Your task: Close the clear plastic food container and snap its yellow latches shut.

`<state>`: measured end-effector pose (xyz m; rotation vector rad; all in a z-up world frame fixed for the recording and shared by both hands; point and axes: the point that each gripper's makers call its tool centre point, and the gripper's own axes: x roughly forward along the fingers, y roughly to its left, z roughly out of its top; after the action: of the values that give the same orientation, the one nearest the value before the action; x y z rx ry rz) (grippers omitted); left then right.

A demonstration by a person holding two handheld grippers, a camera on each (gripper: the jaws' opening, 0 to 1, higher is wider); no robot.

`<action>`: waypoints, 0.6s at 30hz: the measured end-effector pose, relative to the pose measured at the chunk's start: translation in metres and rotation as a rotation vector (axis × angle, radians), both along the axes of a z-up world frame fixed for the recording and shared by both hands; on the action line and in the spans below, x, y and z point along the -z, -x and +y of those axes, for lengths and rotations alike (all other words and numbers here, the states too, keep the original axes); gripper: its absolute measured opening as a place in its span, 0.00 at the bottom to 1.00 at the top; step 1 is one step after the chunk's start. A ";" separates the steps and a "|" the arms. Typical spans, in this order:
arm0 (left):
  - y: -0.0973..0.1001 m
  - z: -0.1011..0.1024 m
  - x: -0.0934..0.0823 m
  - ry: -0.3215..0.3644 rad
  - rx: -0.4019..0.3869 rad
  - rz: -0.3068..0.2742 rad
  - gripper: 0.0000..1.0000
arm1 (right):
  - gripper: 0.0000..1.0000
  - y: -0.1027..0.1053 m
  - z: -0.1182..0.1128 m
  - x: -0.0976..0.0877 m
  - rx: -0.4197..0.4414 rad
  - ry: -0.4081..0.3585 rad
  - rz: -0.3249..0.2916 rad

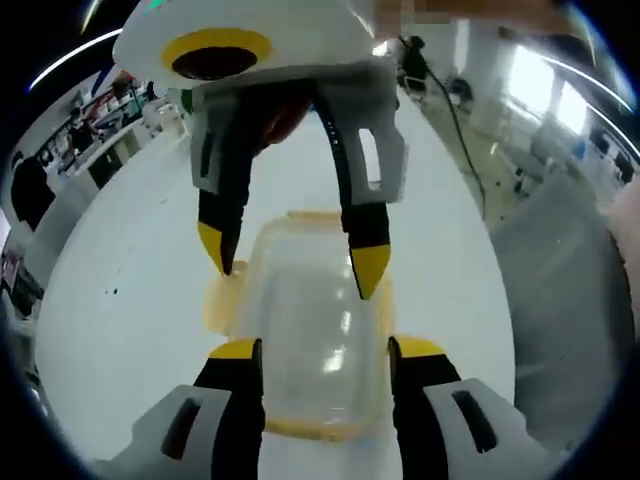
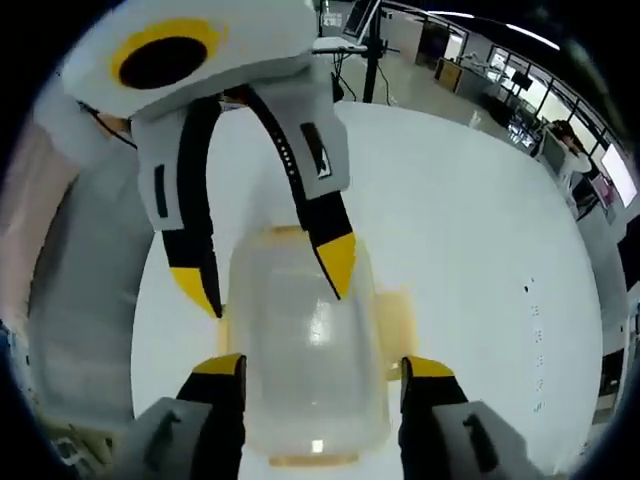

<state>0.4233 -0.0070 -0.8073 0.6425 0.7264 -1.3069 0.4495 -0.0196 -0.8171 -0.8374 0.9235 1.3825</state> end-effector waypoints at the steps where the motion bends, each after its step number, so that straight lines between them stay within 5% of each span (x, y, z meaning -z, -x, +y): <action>1: 0.000 0.000 0.000 -0.003 -0.002 0.000 0.49 | 0.63 -0.001 0.002 0.001 0.003 -0.007 0.014; 5: 0.004 0.001 0.001 -0.015 0.047 -0.008 0.53 | 0.62 0.003 0.003 0.003 -0.013 0.009 0.070; 14: 0.007 -0.005 0.003 -0.019 0.013 -0.024 0.55 | 0.65 0.006 0.009 0.008 0.026 0.000 0.155; 18: 0.010 -0.010 0.010 -0.088 0.040 -0.136 0.59 | 0.65 0.007 0.011 0.008 0.028 -0.020 0.160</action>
<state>0.4136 -0.0167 -0.8176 0.8123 0.6648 -1.2601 0.4426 -0.0084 -0.8248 -0.7038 1.0379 1.4474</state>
